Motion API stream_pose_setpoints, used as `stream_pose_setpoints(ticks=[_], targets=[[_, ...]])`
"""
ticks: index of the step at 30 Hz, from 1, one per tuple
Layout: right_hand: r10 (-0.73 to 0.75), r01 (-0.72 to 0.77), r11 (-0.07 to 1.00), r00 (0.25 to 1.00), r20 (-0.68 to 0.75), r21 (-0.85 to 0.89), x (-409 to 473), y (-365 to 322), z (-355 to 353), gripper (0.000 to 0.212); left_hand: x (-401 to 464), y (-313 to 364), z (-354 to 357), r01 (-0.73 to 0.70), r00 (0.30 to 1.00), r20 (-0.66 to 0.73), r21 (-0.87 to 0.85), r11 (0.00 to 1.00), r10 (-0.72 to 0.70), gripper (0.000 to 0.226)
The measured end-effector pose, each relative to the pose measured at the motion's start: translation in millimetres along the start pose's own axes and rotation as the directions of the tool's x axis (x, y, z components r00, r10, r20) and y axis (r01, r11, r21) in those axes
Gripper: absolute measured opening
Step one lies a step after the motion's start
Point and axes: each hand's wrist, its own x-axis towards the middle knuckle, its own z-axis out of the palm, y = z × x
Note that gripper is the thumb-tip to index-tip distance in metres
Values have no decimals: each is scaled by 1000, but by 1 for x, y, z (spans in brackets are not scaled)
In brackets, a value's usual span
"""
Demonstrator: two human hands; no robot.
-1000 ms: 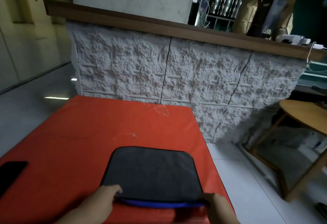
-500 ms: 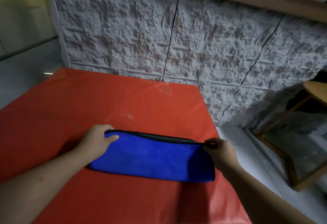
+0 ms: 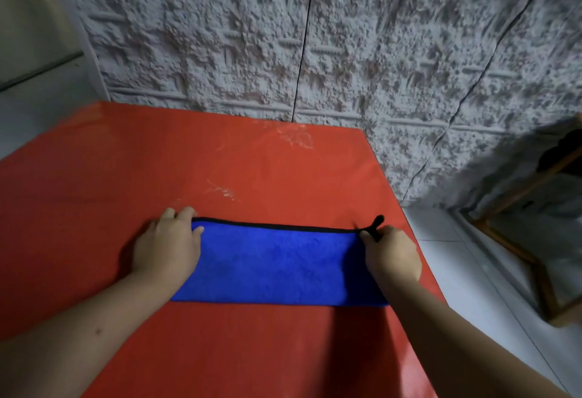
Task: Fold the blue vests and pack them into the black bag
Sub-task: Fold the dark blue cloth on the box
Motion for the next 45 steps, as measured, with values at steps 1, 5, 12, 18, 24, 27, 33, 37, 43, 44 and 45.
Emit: stream_pose_setpoints(ticks=[1,5,12,18,24,27,33,37,43,44,45], targets=[[23,-22,999,999,31,-23,-1,0,-3,39,-3,4,-5,-9,1000,-18,41,999,9,44],[116,-93,988,975,191,-126,-15,0,-21,34,-38,48,-14,-347,929,-146,-32,937,339,53],[98,-87,995,956,276,-52,-45,5,-29,31,-62,91,19,-330,870,396,22,944,295,60],[79,-106,991,958,276,84,-43,8,-40,23,-69,96,22,-320,856,445,59,946,262,86],[60,-150,927,964,259,343,-40,17,-68,8,-91,124,24,-346,831,480,47,937,283,74],[13,-81,918,984,175,388,-48,15,-79,25,-99,133,15,-339,818,484,-30,940,311,58],[-142,120,898,990,19,423,-71,-23,-87,45,-73,111,-9,-230,934,274,-37,972,231,53],[-263,262,876,963,-55,405,-89,-58,-69,41,-60,55,-25,16,980,198,-11,1000,-14,48],[-413,401,825,909,-62,398,-128,-114,-28,32,-52,-5,-32,214,945,311,-354,911,-101,31],[-435,421,825,899,-53,376,-135,-122,-21,34,-52,-9,-33,224,941,325,-396,891,-92,29],[-455,440,827,889,-43,349,-142,-128,-14,37,-53,-10,-34,229,939,333,-428,874,-84,27]])
